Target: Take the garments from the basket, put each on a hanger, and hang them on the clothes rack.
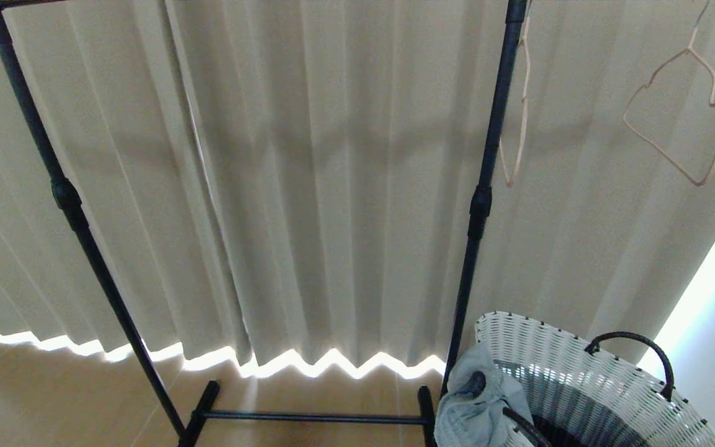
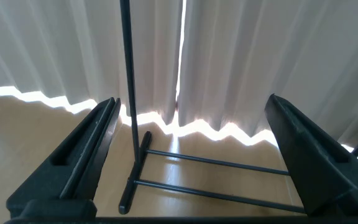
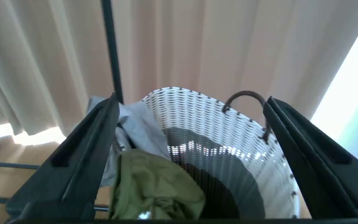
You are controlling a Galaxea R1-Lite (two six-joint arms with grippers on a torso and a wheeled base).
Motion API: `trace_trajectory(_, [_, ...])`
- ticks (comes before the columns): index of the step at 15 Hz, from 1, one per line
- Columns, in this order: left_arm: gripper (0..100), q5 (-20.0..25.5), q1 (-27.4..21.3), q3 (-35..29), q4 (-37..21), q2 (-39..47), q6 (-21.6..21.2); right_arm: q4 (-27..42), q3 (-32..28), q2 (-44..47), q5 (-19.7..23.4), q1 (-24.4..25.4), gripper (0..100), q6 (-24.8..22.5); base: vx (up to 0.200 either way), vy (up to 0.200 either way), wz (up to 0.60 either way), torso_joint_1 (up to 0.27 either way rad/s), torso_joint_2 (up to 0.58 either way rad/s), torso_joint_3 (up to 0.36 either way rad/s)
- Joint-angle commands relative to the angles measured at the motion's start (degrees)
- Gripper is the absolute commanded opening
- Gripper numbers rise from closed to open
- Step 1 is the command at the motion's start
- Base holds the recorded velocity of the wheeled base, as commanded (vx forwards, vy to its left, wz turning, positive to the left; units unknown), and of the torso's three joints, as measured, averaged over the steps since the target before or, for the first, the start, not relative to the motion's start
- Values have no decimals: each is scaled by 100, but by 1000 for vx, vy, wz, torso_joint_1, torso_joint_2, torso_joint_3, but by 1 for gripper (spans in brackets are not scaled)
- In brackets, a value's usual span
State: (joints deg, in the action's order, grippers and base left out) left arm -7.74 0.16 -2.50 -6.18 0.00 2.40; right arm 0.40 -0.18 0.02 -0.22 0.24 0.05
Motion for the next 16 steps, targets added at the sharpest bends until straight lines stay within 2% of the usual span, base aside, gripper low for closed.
trace_trajectory(1, [100, 1, 2, 4, -6, 0, 6, -5, 1, 6, 4, 2, 100, -5, 0, 0, 0, 0, 0, 0])
trace_trajectory(9, [100, 1, 2, -5, -6, 0, 15, 48, -26, -2, -22, 2, 100, -31, 0, 0, 0, 0, 0, 0])
trace_trajectory(10, [100, 1, 2, -5, -6, 0, 24, 74, -70, -2, 4, 2, 100, -40, 0, 0, 0, 0, 0, 0])
trace_trajectory(11, [100, 1, 2, -5, -6, 0, 24, 276, -360, 77, 57, 37, 100, -181, 0, 0, 0, 0, 0, 0])
trace_trajectory(14, [100, 1, 2, -5, -6, 0, 24, 804, -992, 683, 66, 380, 100, -383, 0, 0, 0, 0, 0, 0])
trace_trajectory(15, [100, 1, 2, -5, -6, 0, 24, 962, -1195, 1342, 13, 714, 100, -664, 0, 0, 0, 0, 0, 0])
trace_trajectory(16, [100, 1, 2, -5, -6, 0, 24, 997, -1282, 1940, 4, 819, 100, -673, 0, 0, 0, 0, 0, 0])
